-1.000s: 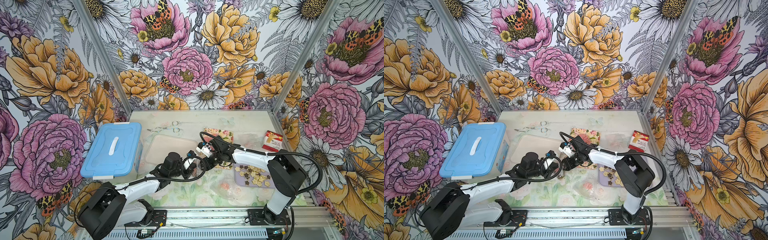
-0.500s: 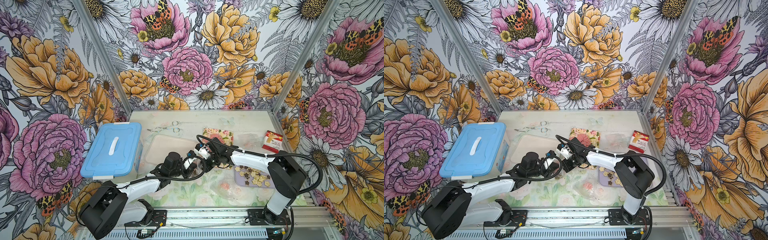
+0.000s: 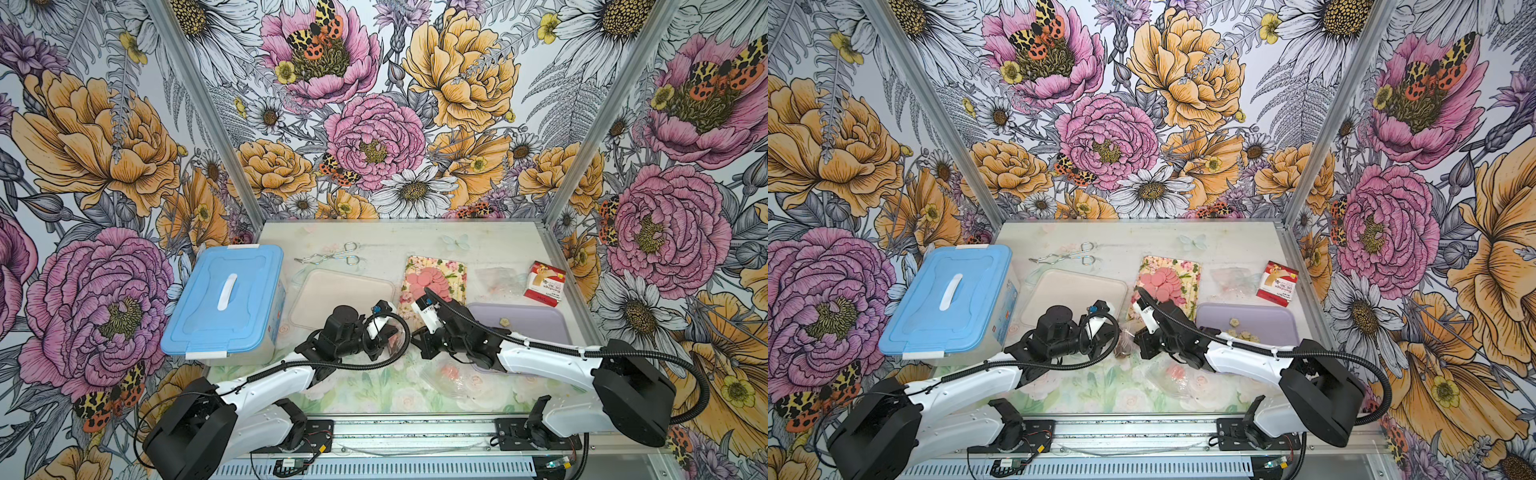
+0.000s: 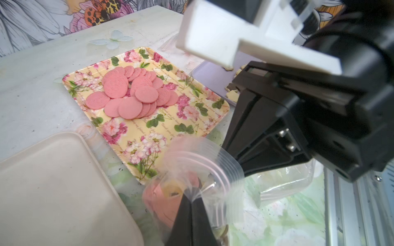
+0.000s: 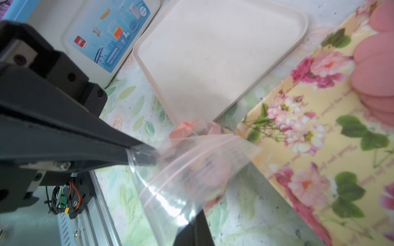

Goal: Pour cookies out of the ziploc bag
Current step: Open the ziploc bag at the center of the board.

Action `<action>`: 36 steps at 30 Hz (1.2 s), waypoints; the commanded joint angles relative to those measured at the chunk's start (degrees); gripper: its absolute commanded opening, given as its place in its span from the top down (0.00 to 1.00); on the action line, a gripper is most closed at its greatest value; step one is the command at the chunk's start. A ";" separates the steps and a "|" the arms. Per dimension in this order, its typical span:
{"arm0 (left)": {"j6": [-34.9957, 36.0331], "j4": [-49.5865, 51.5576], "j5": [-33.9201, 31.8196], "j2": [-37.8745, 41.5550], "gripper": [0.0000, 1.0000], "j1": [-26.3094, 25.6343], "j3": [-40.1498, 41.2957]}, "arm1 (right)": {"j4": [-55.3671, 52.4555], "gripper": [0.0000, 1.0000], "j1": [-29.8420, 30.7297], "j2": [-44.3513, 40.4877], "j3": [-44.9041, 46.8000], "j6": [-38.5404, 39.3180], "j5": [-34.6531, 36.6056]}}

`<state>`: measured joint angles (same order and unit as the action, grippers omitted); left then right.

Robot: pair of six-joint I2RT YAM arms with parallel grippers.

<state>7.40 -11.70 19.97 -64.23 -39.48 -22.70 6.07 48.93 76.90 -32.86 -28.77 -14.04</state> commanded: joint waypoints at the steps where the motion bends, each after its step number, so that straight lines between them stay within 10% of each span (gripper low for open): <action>1: -0.56 -0.44 -3.04 0.36 1.00 -0.18 -0.49 | 11.52 1.00 0.44 -2.84 3.79 -2.20 5.97; 36: -9.94 -3.20 -12.01 0.10 1.00 3.14 0.52 | 36.98 1.00 6.45 -4.90 18.19 7.85 15.11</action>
<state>-0.49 -13.74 14.61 -66.24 -39.48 -23.14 38.04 55.16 72.07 -16.19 -20.93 -0.16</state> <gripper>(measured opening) 0.047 0.042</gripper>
